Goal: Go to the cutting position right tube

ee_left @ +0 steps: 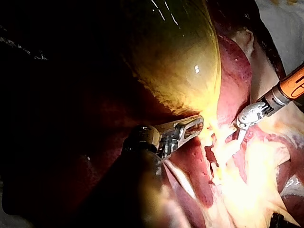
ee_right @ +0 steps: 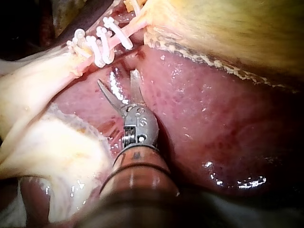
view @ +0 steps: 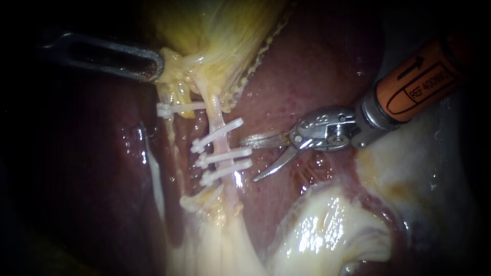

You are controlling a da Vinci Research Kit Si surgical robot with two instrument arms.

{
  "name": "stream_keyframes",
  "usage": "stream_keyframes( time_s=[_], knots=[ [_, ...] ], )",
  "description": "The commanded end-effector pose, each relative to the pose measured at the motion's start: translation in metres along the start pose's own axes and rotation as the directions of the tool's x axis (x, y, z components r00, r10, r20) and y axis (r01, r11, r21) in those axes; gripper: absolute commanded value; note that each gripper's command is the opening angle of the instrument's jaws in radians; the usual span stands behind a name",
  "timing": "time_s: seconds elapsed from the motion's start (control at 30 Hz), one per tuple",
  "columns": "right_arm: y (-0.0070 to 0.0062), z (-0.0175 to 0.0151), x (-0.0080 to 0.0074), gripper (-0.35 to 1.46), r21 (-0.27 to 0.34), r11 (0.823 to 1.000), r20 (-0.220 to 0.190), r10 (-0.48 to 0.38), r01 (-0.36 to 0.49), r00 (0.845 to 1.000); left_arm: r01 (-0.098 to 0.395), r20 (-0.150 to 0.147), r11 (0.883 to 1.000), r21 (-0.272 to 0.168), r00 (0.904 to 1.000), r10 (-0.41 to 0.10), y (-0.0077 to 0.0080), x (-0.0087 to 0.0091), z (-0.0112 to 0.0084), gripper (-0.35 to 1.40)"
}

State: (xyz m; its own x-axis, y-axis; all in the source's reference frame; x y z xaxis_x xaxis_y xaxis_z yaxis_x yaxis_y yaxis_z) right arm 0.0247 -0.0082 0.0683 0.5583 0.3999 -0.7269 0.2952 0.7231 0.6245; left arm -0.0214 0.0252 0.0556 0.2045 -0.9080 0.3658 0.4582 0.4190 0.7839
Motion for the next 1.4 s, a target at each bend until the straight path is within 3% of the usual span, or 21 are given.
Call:
stream_keyframes(
  time_s=[0.03,0.27,0.6,0.8,0.87,1.17,1.4],
  knots=[
    [0.0,-0.0001,0.0,1.25,0.0,1.0,0.0,-0.001,0.001,1.0,0.0,0.0,1.0,0.0,1.0,0.0,0.0,0.0,0.0,-0.35],
    [-0.0009,-0.0011,0.0009,1.25,0.01,1.0,-0.008,0.019,-0.019,1.0,-0.001,0.0,1.0,0.001,1.0,0.001,0.0002,0.0,0.0,-0.35],
    [-0.0041,-0.0051,0.005,1.23,0.04,0.972,-0.017,0.233,-0.233,0.972,-0.001,0.0,1.0,0.001,1.0,0.001,0.0003,0.0001,0.0001,-0.35],
    [-0.0054,-0.0065,0.0073,1.27,0.05,0.934,-0.013,0.355,-0.354,0.935,-0.001,0.0,1.0,0.001,1.0,0.001,0.0003,0.0001,0.0,-0.35],
    [-0.0057,-0.0066,0.0079,1.28,0.052,0.913,-0.011,0.406,-0.405,0.914,-0.001,0.0,1.0,0.001,1.0,0.001,0.0003,0.0001,0.0,-0.35],
    [-0.0054,-0.0059,0.0085,1.3,0.039,0.852,0.014,0.522,-0.522,0.853,-0.002,-0.001,1.0,0.001,1.0,0.002,0.0003,0.0002,-0.0001,-0.35],
    [-0.0048,-0.0046,0.0088,1.3,0.039,0.832,0.019,0.553,-0.553,0.833,-0.002,0.0,1.0,0.001,1.0,0.002,0.0003,0.0002,-0.0001,-0.35]
  ],
)
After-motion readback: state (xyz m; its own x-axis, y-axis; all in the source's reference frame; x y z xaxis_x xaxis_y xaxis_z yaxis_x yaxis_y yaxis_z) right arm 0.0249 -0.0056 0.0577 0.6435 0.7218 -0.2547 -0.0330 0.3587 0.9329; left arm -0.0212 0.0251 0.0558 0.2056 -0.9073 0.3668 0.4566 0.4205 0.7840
